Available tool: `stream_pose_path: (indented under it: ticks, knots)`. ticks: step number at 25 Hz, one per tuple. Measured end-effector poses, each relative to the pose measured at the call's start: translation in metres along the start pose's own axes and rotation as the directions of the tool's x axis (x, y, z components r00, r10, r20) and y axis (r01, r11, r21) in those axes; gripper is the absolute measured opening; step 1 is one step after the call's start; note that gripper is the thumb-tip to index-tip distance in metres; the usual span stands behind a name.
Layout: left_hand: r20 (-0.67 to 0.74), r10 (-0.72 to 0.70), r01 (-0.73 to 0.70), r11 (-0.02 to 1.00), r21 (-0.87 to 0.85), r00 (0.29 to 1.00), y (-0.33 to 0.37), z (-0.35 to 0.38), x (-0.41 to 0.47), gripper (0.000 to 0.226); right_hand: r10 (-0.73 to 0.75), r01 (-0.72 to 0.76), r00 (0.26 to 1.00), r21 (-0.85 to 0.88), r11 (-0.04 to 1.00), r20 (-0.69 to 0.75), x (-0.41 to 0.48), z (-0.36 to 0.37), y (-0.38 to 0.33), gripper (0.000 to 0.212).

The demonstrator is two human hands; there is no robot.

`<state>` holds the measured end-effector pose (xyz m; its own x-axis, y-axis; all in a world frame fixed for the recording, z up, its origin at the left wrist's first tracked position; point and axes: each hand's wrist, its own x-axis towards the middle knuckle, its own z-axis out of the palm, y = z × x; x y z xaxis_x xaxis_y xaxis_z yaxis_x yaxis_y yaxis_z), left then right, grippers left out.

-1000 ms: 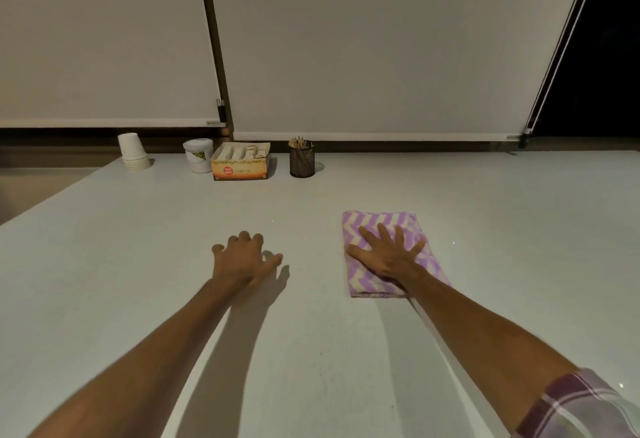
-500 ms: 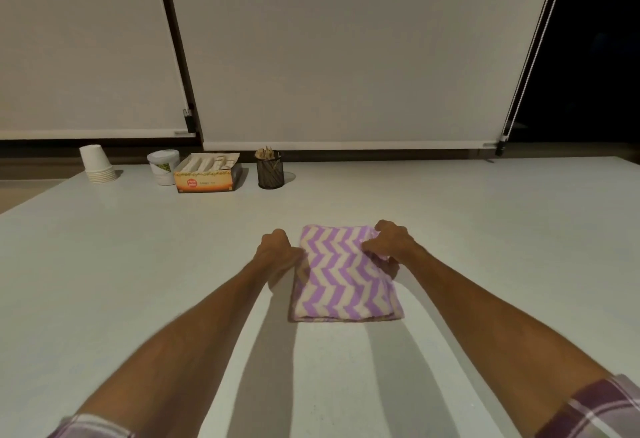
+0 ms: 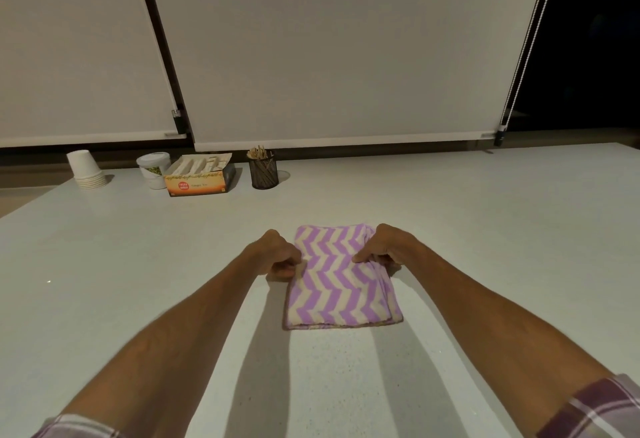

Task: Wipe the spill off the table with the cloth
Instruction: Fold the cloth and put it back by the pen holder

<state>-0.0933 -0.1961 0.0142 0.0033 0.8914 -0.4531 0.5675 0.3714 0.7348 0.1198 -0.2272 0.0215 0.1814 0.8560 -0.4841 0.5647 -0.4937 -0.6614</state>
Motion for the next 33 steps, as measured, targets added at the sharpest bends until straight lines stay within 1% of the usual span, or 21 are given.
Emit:
stream_pose_path:
  ticks: [2,4,6,8,12,15,18,24,29,33]
  knots:
    - [0.041,0.011,-0.009,0.999,-0.036,0.999,0.008,-0.007,0.002,0.009,0.004,-0.005,0.999,0.030,1.000,0.050,0.004,-0.005,-0.002,0.046]
    - [0.075,0.049,-0.044,0.997,-0.064,0.996,0.017,-0.016,0.004,0.006,0.011,-0.019,0.993,0.072,0.997,0.116,0.008,-0.013,-0.008,0.050]
    - [0.091,0.083,-0.076,0.994,-0.075,0.992,0.029,-0.025,0.010,0.008,-0.002,-0.014,0.991,0.117,0.993,0.136,0.012,-0.024,-0.016,0.052]
    - [0.095,0.104,-0.094,0.990,-0.102,0.990,0.041,-0.034,0.017,0.011,-0.029,0.011,0.994,0.170,0.985,0.103,0.017,-0.036,-0.025,0.051]
    - [0.083,0.149,-0.135,0.979,-0.154,0.985,0.067,-0.045,0.039,0.006,-0.102,0.098,0.995,0.242,0.965,0.003,0.044,-0.057,-0.046,0.038]
    - [0.058,0.181,-0.167,0.967,-0.190,0.982,0.087,-0.048,0.065,0.004,-0.137,0.149,0.989,0.272,0.951,-0.063,0.073,-0.068,-0.060,0.041]
    - [0.037,0.194,-0.183,0.962,-0.201,0.980,0.107,-0.048,0.096,0.005,-0.145,0.174,0.982,0.282,0.944,-0.118,0.106,-0.078,-0.072,0.050]
    - [-0.042,0.191,-0.196,0.957,-0.212,0.981,0.135,-0.044,0.170,0.010,-0.169,0.226,0.964,0.298,0.927,-0.206,0.180,-0.084,-0.093,0.054]
    - [-0.117,0.197,-0.219,0.950,-0.221,0.973,0.143,-0.040,0.217,0.014,-0.168,0.232,0.959,0.294,0.927,-0.227,0.233,-0.081,-0.104,0.050]
    - [-0.190,0.172,-0.218,0.942,-0.257,0.967,0.144,-0.032,0.247,0.009,-0.200,0.285,0.932,0.271,0.919,-0.302,0.266,-0.077,-0.108,0.042]
